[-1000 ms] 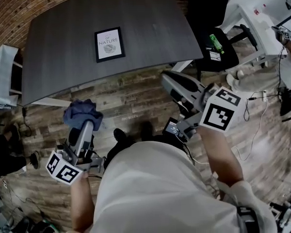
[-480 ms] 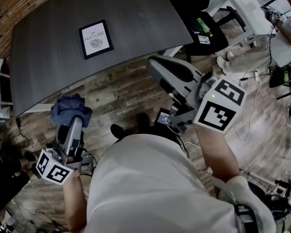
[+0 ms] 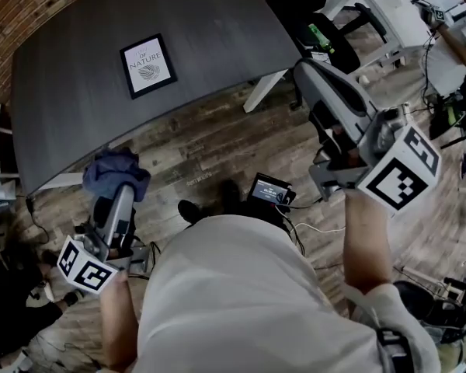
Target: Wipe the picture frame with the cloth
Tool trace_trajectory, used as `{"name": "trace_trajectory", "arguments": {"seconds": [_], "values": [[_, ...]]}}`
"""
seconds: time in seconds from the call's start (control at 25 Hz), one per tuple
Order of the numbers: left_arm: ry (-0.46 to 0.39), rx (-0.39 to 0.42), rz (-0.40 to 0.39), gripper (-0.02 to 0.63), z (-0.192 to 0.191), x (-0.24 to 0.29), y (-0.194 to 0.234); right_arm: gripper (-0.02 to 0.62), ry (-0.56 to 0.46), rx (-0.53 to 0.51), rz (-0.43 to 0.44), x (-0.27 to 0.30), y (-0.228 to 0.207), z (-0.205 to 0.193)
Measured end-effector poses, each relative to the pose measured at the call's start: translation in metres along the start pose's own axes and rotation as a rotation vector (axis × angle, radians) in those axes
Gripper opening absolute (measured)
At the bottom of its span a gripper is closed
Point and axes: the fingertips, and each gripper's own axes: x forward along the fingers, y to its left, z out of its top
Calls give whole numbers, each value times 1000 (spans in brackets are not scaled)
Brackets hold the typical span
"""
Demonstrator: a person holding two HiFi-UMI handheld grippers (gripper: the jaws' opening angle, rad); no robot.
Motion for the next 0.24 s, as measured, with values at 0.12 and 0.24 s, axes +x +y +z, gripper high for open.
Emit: {"name": "trace_trajectory", "arguments": {"seconds": [0.12,0.24], "values": [[8,-1,-11,117,0,2,-2,14,7,-1,-11,-3,1,-2],[11,1,-21,117,2,5,-4,14,9,-15,-13,-4,4,0]]}}
